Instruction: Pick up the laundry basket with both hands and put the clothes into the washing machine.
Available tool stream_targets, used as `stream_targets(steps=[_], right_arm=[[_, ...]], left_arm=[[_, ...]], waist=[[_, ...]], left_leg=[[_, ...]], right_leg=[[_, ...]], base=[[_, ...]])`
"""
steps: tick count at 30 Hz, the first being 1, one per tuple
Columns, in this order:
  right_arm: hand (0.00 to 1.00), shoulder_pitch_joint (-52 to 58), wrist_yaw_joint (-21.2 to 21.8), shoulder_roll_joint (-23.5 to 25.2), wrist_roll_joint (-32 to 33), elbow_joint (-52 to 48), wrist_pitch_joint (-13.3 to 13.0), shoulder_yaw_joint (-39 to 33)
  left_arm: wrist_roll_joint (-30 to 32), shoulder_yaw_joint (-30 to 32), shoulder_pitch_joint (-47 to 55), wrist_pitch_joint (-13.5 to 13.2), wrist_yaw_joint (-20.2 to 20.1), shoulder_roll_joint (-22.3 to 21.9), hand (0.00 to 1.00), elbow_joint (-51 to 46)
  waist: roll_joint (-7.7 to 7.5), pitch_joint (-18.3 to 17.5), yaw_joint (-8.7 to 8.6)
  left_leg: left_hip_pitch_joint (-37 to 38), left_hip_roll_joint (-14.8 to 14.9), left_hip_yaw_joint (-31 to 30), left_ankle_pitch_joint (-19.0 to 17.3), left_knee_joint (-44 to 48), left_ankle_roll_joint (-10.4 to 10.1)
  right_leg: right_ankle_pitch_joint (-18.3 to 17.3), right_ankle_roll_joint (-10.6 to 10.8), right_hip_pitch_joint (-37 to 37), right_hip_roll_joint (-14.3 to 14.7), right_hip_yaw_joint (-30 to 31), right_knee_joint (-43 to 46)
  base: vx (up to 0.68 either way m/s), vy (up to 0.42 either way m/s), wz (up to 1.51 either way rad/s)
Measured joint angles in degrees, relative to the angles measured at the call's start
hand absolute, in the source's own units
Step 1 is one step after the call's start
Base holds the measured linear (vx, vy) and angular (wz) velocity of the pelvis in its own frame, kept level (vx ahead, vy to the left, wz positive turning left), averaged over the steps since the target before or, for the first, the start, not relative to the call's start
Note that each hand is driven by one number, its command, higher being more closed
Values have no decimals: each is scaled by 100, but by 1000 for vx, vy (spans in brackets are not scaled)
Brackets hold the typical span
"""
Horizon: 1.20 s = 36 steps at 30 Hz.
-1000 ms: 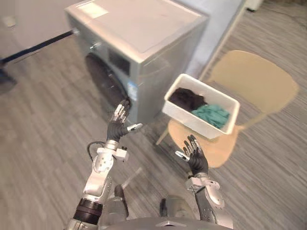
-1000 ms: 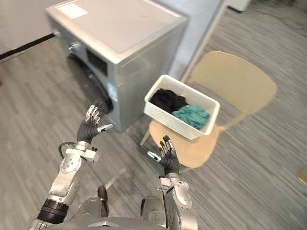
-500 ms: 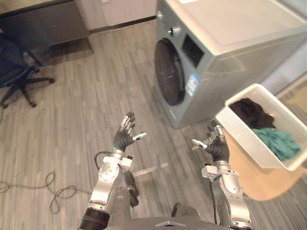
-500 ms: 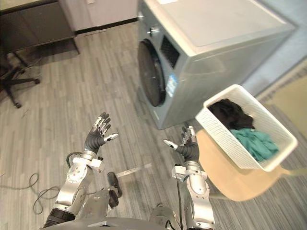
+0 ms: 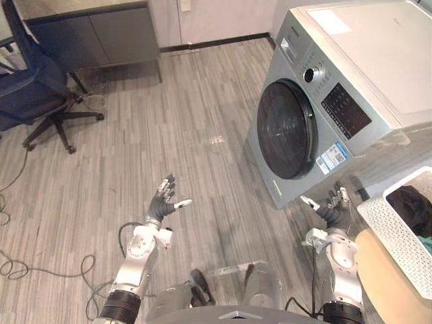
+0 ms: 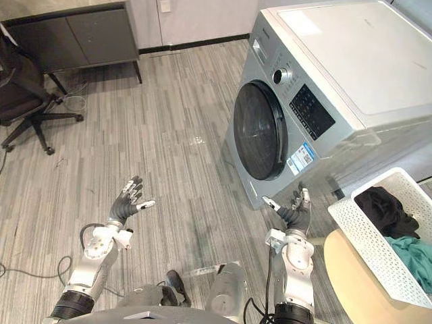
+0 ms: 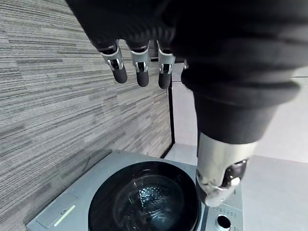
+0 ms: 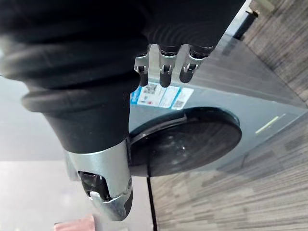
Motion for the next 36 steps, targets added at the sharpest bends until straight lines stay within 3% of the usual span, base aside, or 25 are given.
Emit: stream_targets(steps=[2, 3, 5, 6, 7, 8, 9, 10, 12, 14, 16, 18, 19, 20, 21, 24, 28, 30, 36], right_arm=[[0, -11, 0, -13, -14, 28, 0, 39], [0, 16, 7, -24, -77, 113, -1, 172], [0, 147, 91, -25, -79, 203, 1, 369], [0, 174, 124, -57, -77, 208, 4, 434], [0, 237, 214, -60, -73, 186, 7, 510], [0, 347, 251, -69, -69, 122, 9, 638], [0, 402, 258, -64, -67, 43, 10, 687], [0, 541, 262, -42, -67, -202, 8, 716], [0, 767, 239, -7, -71, -644, -14, 637], [0, 936, 223, 18, -74, -880, -21, 484], [0, 1010, 191, 26, -108, -986, -12, 263], [0, 1016, 165, -25, -161, -987, 7, 32], [0, 1006, 152, -50, -176, -989, 9, -3], [0, 928, 70, -131, -234, -1065, 11, -37], [0, 792, 11, -167, -398, -1208, 13, -21], [0, 400, -25, -177, -628, -1297, 13, 17], [0, -366, -25, -198, -730, -900, 14, 221], [0, -625, -30, -296, -866, -854, 18, 203], [0, -1114, -280, -1062, -1075, -575, 103, -81]], left_arm=[[1, -10, -51, -5, -15, -7, 0, 234], [4, 10, -33, -12, -12, -3, 0, 503], [62, 102, 107, -13, -3, -27, 0, 668], [97, 184, 153, -14, 1, -66, 0, 700], [117, 369, 256, -13, 26, -261, 0, 736], [116, 553, 392, -7, 69, -408, 0, 740], [116, 616, 461, 10, 75, -466, 0, 745], [116, 620, 587, 31, 105, -529, 0, 761], [121, 584, 682, 55, 137, -687, 0, 773], [144, 581, 694, 74, 138, -872, 0, 769], [252, 491, 623, 117, 67, -908, 0, 756], [328, 450, 518, 123, 9, -909, 0, 678], [332, 451, 520, 124, 9, -909, 0, 652], [333, 436, 519, 128, 10, -910, 0, 644], [333, 435, 437, 141, 13, -915, 0, 641], [398, 528, 301, 142, 12, -838, 0, 615], [381, 635, 94, 136, 20, -600, 0, 513], [353, 652, -23, 136, 16, -637, 0, 487], [94, 608, -331, 110, 15, -708, 0, 312]], waist=[[6, 41, -17], [-84, 72, -14], [-258, 61, -33], [-252, 105, -51], [-208, 145, -3], [-128, 189, 105], [-91, 218, 177], [-85, 224, 309], [-100, 231, 343], [-162, 264, 351], [-129, 245, 319], [-80, 221, 302], [-63, 220, 313], [46, 198, 373], [-50, 285, 380], [-204, 451, 416], [-218, 699, 534], [-123, 917, 539], [-96, 1264, 492]], left_leg=[[210, 1, -4, -92, -58, -156], [484, -36, -20, -218, -16, -357], [680, -23, -40, -410, 324, -630], [677, 85, -65, -492, 587, -676], [439, 431, -45, -537, 1471, -618], [128, 929, -30, -428, 2579, -249], [7, 1206, -33, -279, 3119, -47], [-195, 1613, -85, 144, 3948, 41], [-496, 2003, -175, -18, 4405, -223], [-672, 2161, 9, -165, 3963, -350], [-715, 2128, 453, -219, 2663, -517], [-764, 1864, 598, -67, 1282, -586], [-752, 1802, 592, 43, 975, -533], [-719, 1751, 581, 279, 646, -436], [-742, 1661, 708, 569, 707, -565], [-816, 1609, 1217, 297, 936, -378], [-995, 1693, 1738, 178, 1173, -210], [-1157, 1815, 1727, 145, 1463, -156], [-1491, 1819, 1641, 145, 1395, -157]], right_leg=[[479, 116, -39, 286, 296, -1032], [1062, 90, -48, 414, 555, -1419], [1555, -59, -17, 454, 590, -1113], [1490, -145, 7, 471, 613, -922], [1197, -207, 160, 556, 503, -793], [1000, -329, 374, 737, 388, -734], [899, -402, 517, 846, 354, -713], [745, -541, 785, 992, 344, -714], [647, -616, 1209, 1066, 259, -938], [646, -615, 1429, 1049, 233, -1185], [634, -593, 1531, 982, 154, -1403], [550, -428, 1348, 930, 179, -1353], [512, -375, 1244, 936, 250, -1274], [410, -254, 1023, 986, 424, -1041], [278, -97, 728, 877, 726, -686], [356, 102, 412, 739, 1107, -725], [752, 211, 134, 578, 1018, -1061], [838, 240, 54, 599, 999, -1067], [952, 245, -233, 604, 850, -1120]], base=[[323, -52, 5], [338, -116, 16], [373, -202, 40], [389, -280, 48], [370, -318, 26], [364, -302, 6], [375, -272, -24], [394, -224, -30], [378, -202, -8], [288, -97, 12], [266, -10, 20], [132, 96, 1], [132, 182, -47], [160, 262, -79], [153, 269, -78], [74, 232, -59], [23, 165, -65], [24, 46, -25], [-28, -19, 4]])
